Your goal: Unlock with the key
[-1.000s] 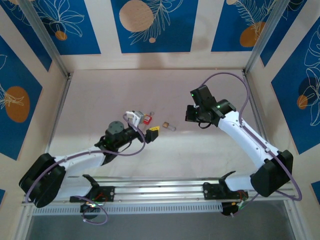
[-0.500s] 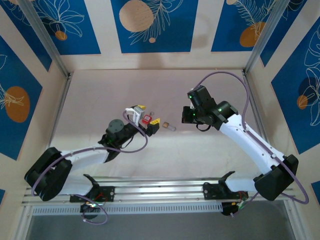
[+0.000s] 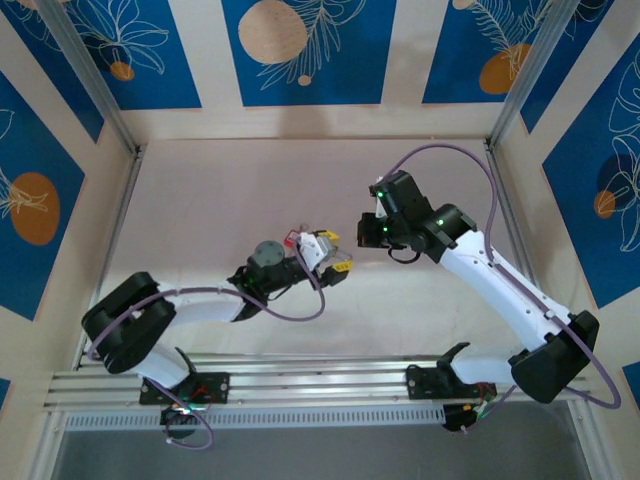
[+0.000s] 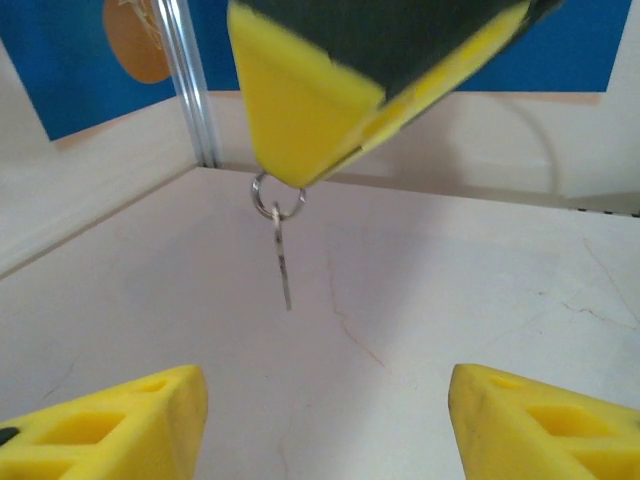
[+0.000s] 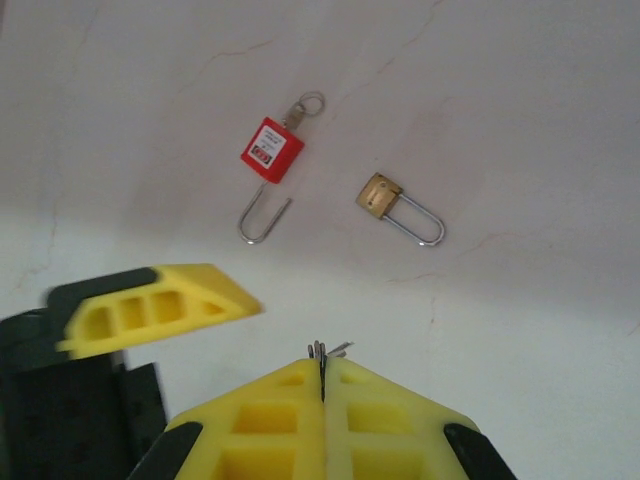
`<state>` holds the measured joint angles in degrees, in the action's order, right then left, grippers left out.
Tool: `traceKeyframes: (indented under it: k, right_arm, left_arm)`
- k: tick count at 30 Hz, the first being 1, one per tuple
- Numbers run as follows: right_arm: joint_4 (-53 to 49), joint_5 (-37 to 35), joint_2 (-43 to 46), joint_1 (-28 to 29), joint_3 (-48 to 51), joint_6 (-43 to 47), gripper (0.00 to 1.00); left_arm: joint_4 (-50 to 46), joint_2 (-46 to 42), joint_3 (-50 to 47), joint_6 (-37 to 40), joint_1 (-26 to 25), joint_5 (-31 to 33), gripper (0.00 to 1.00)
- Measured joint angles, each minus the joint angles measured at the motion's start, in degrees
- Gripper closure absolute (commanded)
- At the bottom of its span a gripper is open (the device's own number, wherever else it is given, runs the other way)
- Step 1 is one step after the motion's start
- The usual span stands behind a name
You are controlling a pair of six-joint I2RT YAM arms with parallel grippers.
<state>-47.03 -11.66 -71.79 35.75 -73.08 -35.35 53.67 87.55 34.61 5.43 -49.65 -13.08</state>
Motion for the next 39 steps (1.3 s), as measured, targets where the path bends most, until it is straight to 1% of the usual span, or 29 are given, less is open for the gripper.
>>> traceKeyframes:
  k: [5,10,14,16,18,21,30,39]
  right_arm:
    - [0.39,1.25,1.73,0.48,0.0,-1.01,1.0]
    - [1.01,2.03,2.27,0.76,0.0,-1.66,1.0]
    - [1.29,2.69,2.27,1.07,0.0,-1.88,1.0]
    - [1.38,2.78,2.27,1.07,0.0,-1.9,1.0]
    - [1.4,2.8,2.27,1.07,0.0,-2.12,1.0]
    - [1.46,2.95,2.27,1.18,0.0,-2.34,1.0]
    - [1.9,2.95,2.27,1.38,0.0,-2.71,1.0]
    - [2.49,2.93,2.27,1.38,0.0,-2.71,1.0]
  left_arm:
    - [2.86,2.99,1.68,1.7,-0.42,0.2,0.44]
    - [8.57,5.18,2.45,2.19,-0.5,2.21,0.46]
    - [10.47,6.08,2.45,2.19,-0.52,3.13,0.51]
    - [11.04,6.08,2.45,2.16,-0.52,3.28,0.54]
    - [11.61,6.08,2.45,2.19,-0.52,3.48,0.6]
    - [12.07,6.08,2.45,2.01,-0.52,3.74,0.64]
    - [12.11,6.08,2.45,1.95,-0.52,3.72,0.72]
    - [11.96,6.08,2.43,1.55,-0.52,3.69,0.84]
